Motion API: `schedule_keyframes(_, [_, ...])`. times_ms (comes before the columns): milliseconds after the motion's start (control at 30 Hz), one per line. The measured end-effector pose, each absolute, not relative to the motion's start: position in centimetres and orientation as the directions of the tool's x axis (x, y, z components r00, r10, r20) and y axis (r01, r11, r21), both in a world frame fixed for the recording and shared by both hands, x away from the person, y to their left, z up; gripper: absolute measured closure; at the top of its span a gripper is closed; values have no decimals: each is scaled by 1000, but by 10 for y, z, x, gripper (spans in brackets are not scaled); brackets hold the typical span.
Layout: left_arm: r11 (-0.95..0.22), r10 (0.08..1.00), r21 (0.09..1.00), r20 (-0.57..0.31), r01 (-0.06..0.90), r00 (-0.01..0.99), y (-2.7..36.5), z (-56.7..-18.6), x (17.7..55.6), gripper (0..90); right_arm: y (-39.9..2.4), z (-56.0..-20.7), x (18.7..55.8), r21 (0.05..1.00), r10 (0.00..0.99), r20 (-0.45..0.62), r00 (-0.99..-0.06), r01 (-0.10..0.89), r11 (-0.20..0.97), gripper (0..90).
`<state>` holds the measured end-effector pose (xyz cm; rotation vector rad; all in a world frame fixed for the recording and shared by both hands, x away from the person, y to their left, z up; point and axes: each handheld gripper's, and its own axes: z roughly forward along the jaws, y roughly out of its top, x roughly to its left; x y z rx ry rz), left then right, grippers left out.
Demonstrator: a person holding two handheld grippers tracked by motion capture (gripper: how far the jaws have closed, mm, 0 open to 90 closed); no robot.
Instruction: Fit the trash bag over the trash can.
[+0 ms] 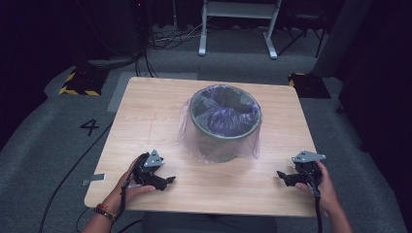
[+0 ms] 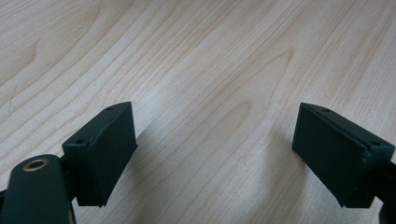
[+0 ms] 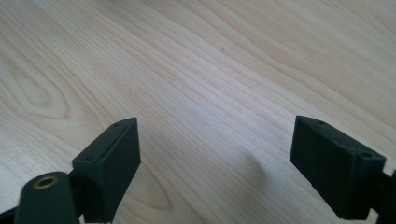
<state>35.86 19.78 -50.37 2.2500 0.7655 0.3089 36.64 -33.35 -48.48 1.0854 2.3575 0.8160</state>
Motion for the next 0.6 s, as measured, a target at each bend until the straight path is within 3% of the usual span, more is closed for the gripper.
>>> schedule_keyframes(400, [-559, 604, 710, -4, 428, 797, 197, -504, 360, 133, -361, -500, 367, 713, 857, -9, -515, 598, 367, 130])
schedule_keyframes(600, [-559, 604, 710, -4, 428, 797, 197, -504, 360, 132, -371, -503, 366, 733, 871, 0, -492, 593, 335, 118])
